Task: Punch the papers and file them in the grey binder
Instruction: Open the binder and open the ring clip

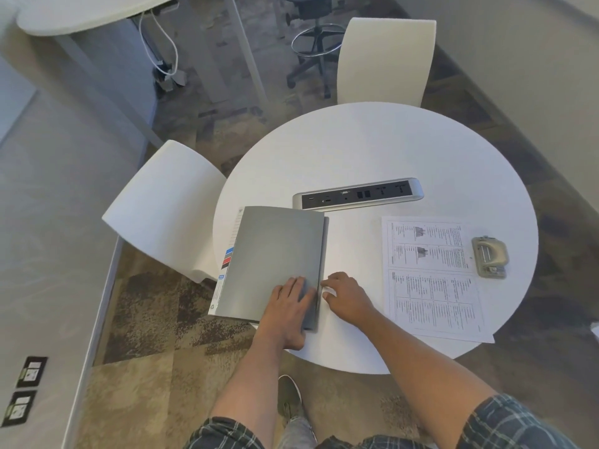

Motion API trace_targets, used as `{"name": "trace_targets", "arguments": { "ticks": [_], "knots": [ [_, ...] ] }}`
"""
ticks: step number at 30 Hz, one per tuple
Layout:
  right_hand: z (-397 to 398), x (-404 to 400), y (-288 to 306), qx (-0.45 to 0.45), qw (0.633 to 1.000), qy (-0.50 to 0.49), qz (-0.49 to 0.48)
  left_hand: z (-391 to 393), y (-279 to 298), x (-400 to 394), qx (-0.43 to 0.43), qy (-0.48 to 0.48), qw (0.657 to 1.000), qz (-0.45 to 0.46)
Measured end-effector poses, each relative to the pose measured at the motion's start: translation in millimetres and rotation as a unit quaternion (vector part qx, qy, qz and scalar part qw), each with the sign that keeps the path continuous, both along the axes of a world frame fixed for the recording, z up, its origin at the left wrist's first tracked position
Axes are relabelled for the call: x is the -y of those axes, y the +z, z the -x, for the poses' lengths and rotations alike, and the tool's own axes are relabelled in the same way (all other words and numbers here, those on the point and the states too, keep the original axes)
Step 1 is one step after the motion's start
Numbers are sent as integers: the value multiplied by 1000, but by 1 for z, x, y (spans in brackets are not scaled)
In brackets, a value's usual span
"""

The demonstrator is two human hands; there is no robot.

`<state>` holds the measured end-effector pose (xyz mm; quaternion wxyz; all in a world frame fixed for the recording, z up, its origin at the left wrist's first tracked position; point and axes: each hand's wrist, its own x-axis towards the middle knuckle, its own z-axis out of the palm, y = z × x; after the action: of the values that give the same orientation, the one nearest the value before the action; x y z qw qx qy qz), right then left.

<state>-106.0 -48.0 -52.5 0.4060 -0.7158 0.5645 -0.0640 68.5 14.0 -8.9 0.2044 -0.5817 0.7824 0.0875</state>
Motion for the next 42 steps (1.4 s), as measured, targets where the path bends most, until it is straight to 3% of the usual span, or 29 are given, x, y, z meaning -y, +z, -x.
{"name": "trace_targets", "arguments": {
  "ticks": [13, 20, 27, 35, 42],
  "knots": [
    [-18, 8, -1, 106, 968, -209, -85, 6, 15, -4, -58, -83, 994, 45],
    [-15, 19, -2, 125, 947, -252, -153, 1, 35, -6, -139, -94, 976, 136],
    [-10, 24, 6, 139, 948, -222, -179, -3, 43, -11, -188, -14, 957, 223],
    [23, 29, 16, 201, 938, -228, -169, -22, 67, -6, -212, 124, 878, 411],
    [69, 29, 24, 191, 942, -213, -173, -41, 86, -12, -265, 331, 771, 474]
  ]
}}
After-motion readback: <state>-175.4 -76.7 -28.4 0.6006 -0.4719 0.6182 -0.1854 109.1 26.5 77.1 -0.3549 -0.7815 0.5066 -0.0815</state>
